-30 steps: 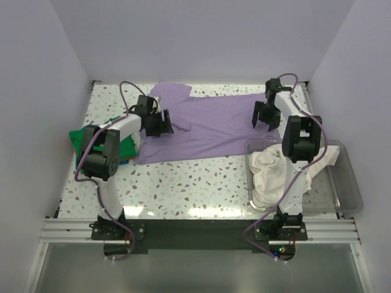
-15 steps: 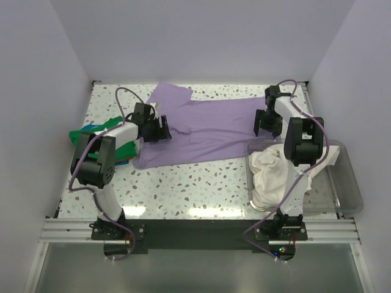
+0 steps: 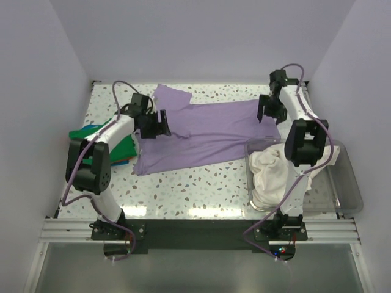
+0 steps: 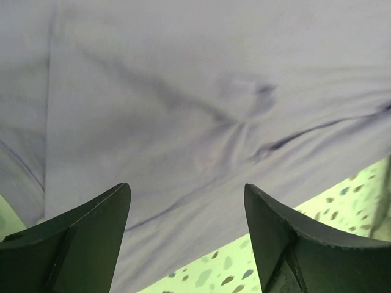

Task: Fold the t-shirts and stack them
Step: Fold the tshirt

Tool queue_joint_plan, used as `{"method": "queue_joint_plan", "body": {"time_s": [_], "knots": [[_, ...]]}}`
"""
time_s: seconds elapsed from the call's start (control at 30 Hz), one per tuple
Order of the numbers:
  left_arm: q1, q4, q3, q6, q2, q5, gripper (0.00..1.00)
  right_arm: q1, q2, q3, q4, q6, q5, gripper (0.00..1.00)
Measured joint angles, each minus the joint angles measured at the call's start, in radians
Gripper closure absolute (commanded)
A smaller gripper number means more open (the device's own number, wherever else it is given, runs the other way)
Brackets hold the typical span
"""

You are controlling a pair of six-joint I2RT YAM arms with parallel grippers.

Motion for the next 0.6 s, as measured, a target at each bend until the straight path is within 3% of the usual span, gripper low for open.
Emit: {"method": "queue_joint_plan", "body": {"time_s": [0.13,0.3,0.6], "knots": [[0.015,-0.015,0.207,0.006,0.024,0.022,0.20,-0.014,0.000,0.158,0.062,-0.005,0.000,0.27],[0.071,0.056,0.476,0.026,0.180,0.038,0.21,-0.032,0.030,0.174,0.240,0.024,-0.003,0.31],[0.120,0.124,0.699,0.074,0.434,0.014,0.22,-0.032,0.250,0.181,0.494,0.071,-0.010,0.35]]}}
